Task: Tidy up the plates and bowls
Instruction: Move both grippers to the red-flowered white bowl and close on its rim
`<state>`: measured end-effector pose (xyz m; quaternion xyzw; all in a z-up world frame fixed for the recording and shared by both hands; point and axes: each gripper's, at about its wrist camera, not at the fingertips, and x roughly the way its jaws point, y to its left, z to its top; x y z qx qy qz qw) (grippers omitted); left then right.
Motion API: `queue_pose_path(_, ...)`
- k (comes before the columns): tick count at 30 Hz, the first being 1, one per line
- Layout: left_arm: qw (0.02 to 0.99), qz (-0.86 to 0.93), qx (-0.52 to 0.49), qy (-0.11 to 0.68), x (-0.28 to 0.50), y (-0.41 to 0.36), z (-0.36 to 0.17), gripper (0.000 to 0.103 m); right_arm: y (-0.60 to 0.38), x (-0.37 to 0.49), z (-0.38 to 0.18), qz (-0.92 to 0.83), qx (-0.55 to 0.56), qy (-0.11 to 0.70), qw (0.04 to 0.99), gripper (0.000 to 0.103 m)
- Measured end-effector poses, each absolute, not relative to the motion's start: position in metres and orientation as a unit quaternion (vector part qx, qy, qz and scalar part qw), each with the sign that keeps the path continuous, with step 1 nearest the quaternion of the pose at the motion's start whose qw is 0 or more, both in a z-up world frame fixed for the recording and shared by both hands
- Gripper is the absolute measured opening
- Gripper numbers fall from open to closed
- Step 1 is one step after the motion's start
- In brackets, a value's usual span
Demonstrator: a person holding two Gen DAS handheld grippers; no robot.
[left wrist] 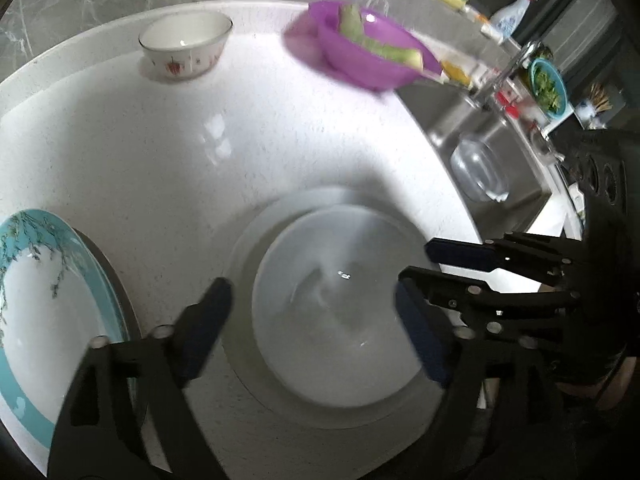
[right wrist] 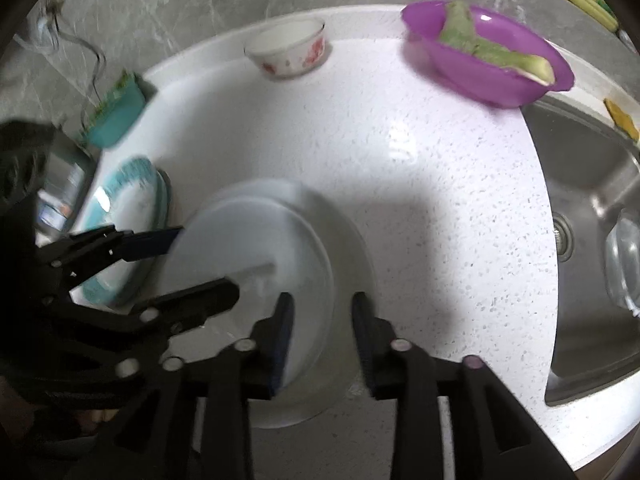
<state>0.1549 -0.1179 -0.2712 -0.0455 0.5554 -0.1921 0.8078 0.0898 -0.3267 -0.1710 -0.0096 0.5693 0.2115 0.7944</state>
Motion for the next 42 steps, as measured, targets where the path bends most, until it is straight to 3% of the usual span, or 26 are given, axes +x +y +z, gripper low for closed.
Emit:
queue_pose_path(1,0.812,-0.181,-0.041,0.553,0.157,-0.114,-0.267,0.103,-0.328,0.091,-0.167,0.199,-0.019,0.565,0.801,0.066)
queue_pose_path(3,0.810,-0.181,-0.054,0.556,0.161,-0.108,-0.264,0.103,-0.333,0.095,-0.162,0.195,-0.014,0.561,0.804,0.079)
queue_pose_path(10,0.820,-0.190,-0.073,0.535,0.193,-0.073,-0.220,0.103,-0.331,0.129,-0.131,0.234,0.018,0.544,0.805,0.082)
queue_pose_path(17,0.851,-0.133,-0.038,0.506,0.322,-0.011,-0.189,0.103,-0.294,0.250,-0.089,0.254,0.049,0.516,0.817,0.085)
queue_pose_path(24,0.817,-0.098,-0.019,0.568,0.433,0.012,-0.238,0.101,-0.242,0.345,-0.123,0.228,0.041,0.564,0.793,0.083)
queue_pose_path(32,0.779,-0.105,-0.027,0.617,0.466,0.019,-0.302,0.100,-0.212,0.378,-0.185,0.211,0.021,0.618,0.757,0.080)
queue_pose_path(34,0.777,-0.104,-0.035,0.620,0.475,0.020,-0.310,0.090,-0.211,0.384,-0.195,0.207,0.022,0.624,0.753,0.079)
queue_pose_path(38,0.774,-0.104,-0.045,0.623,0.488,0.029,-0.319,0.083,-0.212,0.395,-0.208,0.205,0.045,0.633,0.745,0.075)
queue_pose_path(39,0.773,-0.104,-0.043,0.624,0.489,0.029,-0.321,0.069,-0.213,0.397,-0.210,0.203,0.045,0.635,0.744,0.073)
queue_pose_path(41,0.767,-0.113,-0.050,0.629,0.494,0.030,-0.327,0.063,-0.214,0.400,-0.215,0.203,0.047,0.639,0.740,0.065)
queue_pose_path(42,0.767,-0.115,-0.050,0.629,0.496,0.031,-0.328,0.056,-0.215,0.401,-0.218,0.201,0.050,0.642,0.738,0.057)
